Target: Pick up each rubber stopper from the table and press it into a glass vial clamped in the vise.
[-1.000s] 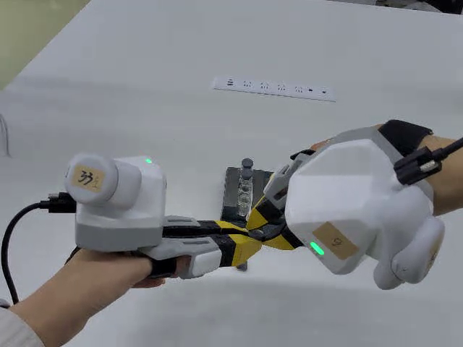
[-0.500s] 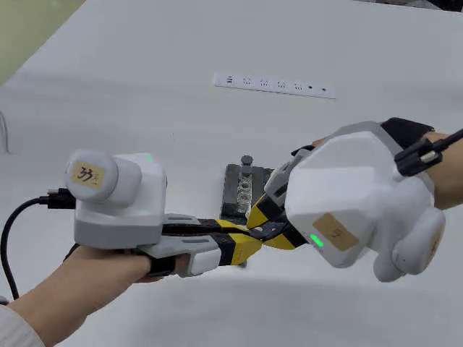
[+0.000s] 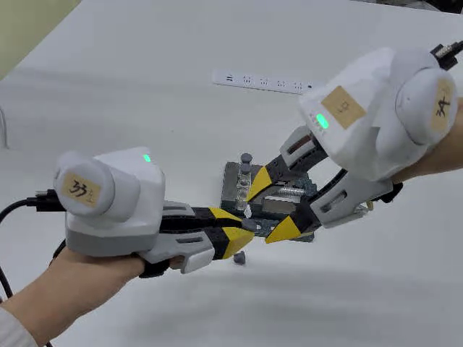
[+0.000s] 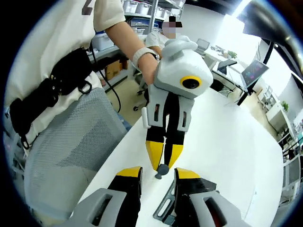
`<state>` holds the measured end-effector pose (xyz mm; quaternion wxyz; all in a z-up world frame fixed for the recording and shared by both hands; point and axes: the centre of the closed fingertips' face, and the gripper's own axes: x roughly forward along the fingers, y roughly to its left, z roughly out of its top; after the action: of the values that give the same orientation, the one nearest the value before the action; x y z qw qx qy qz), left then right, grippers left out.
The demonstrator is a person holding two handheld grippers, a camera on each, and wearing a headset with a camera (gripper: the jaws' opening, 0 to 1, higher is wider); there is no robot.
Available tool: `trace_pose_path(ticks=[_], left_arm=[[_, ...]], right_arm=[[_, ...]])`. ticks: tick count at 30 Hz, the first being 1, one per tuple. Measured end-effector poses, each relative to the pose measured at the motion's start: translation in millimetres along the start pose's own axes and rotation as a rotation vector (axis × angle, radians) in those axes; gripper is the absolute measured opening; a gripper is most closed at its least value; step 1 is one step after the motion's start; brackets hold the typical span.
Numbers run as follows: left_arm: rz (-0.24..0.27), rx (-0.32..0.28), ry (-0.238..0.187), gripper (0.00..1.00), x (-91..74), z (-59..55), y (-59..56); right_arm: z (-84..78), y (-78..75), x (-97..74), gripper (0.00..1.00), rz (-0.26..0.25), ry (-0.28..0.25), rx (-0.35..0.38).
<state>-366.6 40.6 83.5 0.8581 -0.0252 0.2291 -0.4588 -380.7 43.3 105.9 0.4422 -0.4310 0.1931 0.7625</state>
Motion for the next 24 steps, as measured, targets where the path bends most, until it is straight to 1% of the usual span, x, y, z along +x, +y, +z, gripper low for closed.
trace_pose_path(ticks=[1,4,8,11,13,15,21,24], left_arm=[[0.003,0.026,0.000,0.05,0.6,1.1,-0.8],[0.002,0.067,0.007,0.05,2.2,2.6,-5.0],[-0.004,0.095,0.015,0.05,3.9,3.6,-9.3],[-0.009,0.105,0.017,0.05,4.6,4.1,-10.9],[-0.015,0.103,0.017,0.05,4.9,4.6,-12.5],[-0.020,0.102,0.015,0.05,5.2,5.3,-13.9],[-0.040,0.108,0.005,0.05,4.7,8.5,-17.3],[-0.042,0.114,0.008,0.05,4.7,8.6,-17.2]], right_arm=[[-0.9,0.6,0.6,0.23,0.005,0.004,0.005],[-4.2,2.4,2.8,0.24,0.010,0.021,0.013],[-7.1,3.0,5.0,0.21,0.010,0.037,0.001],[-6.7,4.7,6.3,0.20,0.013,0.040,-0.008],[-6.0,4.4,6.6,0.22,0.010,0.042,-0.017],[-5.8,4.9,6.9,0.20,0.013,0.042,-0.026],[-11.8,6.4,9.6,0.19,0.021,0.066,-0.053],[-11.8,7.1,10.5,0.17,0.027,0.066,-0.058]])
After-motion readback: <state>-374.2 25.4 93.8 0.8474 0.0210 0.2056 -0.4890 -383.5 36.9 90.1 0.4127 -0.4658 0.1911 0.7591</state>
